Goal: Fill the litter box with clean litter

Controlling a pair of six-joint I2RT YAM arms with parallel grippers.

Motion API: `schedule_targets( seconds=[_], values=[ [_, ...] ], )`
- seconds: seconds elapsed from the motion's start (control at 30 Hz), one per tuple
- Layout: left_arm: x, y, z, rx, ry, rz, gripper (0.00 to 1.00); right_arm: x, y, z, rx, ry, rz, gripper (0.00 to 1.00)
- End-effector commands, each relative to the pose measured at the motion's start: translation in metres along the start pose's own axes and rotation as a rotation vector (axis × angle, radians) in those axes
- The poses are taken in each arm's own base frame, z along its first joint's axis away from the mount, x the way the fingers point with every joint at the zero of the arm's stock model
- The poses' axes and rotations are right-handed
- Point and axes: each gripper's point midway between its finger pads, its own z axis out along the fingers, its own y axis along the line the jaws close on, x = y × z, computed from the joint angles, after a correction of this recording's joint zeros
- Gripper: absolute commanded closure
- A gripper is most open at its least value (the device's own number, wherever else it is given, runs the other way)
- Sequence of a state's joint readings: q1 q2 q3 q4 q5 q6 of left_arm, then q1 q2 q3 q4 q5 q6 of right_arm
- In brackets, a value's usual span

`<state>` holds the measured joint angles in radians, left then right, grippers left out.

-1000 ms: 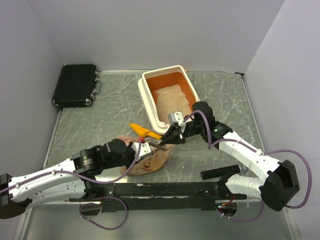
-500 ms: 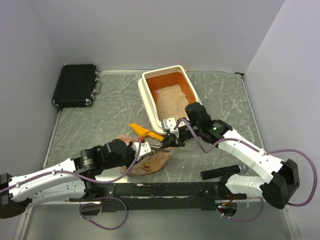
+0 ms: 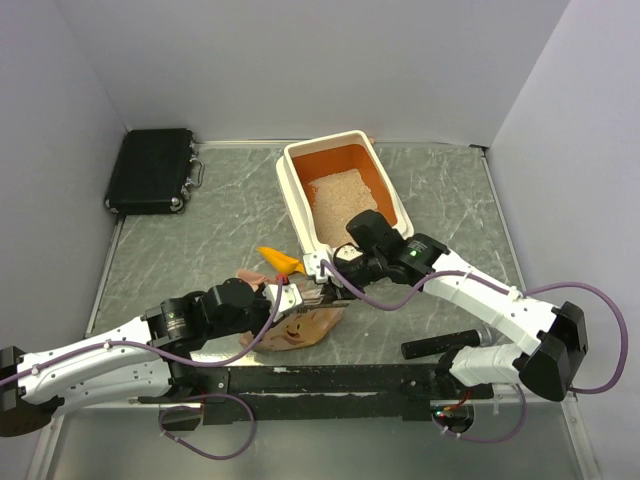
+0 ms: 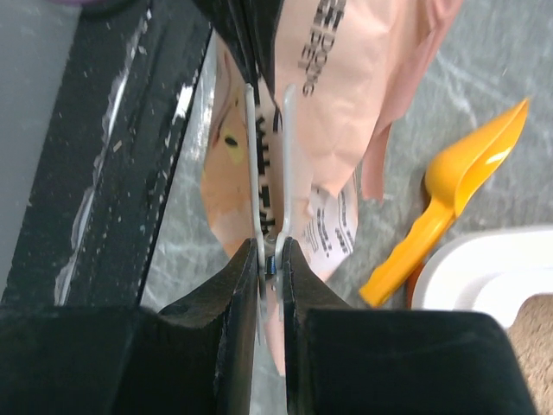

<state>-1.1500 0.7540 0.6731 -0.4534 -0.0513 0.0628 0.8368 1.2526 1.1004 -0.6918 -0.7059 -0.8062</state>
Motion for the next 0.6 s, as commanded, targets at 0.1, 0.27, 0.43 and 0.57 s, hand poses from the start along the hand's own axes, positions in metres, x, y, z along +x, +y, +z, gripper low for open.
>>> schedule_targets(
  seconds=[0.1,0.27,0.43,0.57],
  values=[
    [-0.048,0.008,-0.011,-0.041,-0.169,-0.018,0.99,0.023,0.011,0.002,-0.030,0.146,0.044,1.00],
    [-0.047,0.008,-0.010,-0.039,-0.163,-0.018,0.99,0.020,0.010,0.011,-0.043,0.144,0.043,1.00],
    [-0.047,0.008,-0.011,-0.039,-0.166,-0.017,0.99,0.005,0.007,0.021,-0.052,0.092,0.032,1.00],
    [-0.047,0.008,-0.009,-0.038,-0.160,-0.021,0.99,-0.006,0.002,0.027,-0.055,0.073,0.026,1.00]
  ],
)
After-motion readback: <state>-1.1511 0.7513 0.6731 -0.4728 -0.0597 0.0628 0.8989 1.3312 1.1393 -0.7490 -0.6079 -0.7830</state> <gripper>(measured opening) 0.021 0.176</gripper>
